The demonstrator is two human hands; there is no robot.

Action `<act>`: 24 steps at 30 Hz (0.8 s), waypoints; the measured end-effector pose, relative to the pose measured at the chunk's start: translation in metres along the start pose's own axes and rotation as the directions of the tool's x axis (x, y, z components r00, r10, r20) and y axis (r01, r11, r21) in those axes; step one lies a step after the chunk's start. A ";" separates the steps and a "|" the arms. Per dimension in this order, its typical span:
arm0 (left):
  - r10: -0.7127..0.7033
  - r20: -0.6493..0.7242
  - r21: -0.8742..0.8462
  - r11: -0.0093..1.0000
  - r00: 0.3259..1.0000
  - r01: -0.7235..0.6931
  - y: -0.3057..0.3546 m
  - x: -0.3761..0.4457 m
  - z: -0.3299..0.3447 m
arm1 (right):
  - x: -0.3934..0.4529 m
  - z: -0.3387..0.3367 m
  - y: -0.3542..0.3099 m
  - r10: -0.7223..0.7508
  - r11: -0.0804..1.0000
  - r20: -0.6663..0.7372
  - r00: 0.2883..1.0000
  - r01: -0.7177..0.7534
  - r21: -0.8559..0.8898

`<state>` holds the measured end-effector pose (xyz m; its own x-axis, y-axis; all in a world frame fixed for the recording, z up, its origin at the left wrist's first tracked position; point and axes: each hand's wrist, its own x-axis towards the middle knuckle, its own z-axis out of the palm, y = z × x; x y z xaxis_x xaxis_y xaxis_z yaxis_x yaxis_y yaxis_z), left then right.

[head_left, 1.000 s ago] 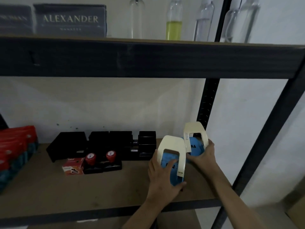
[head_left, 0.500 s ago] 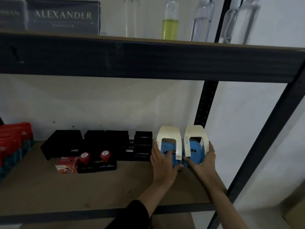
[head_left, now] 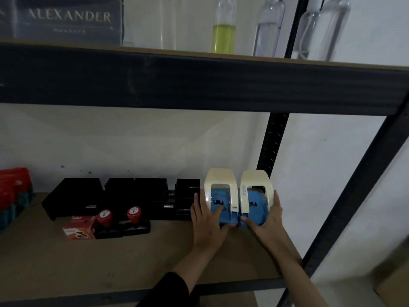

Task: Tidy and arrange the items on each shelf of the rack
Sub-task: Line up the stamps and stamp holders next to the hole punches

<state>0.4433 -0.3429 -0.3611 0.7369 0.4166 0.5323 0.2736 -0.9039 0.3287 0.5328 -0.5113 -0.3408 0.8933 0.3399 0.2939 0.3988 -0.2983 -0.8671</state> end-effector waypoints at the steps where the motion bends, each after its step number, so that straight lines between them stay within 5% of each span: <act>1: -0.010 -0.012 0.000 1.000 1.000 0.010 0.000 0.001 0.000 | 0.001 0.000 -0.002 0.005 1.000 0.008 1.000 -0.005 0.006; 24: -0.097 -0.079 0.079 0.992 0.992 0.103 0.005 0.008 0.002 | 0.014 0.001 -0.013 0.110 0.974 -0.042 0.993 -0.116 -0.195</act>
<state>0.4519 -0.3445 -0.3572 0.6556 0.5085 0.5582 0.3960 -0.8610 0.3192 0.5401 -0.5021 -0.3260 0.9398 0.2673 0.2131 0.3248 -0.5039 -0.8004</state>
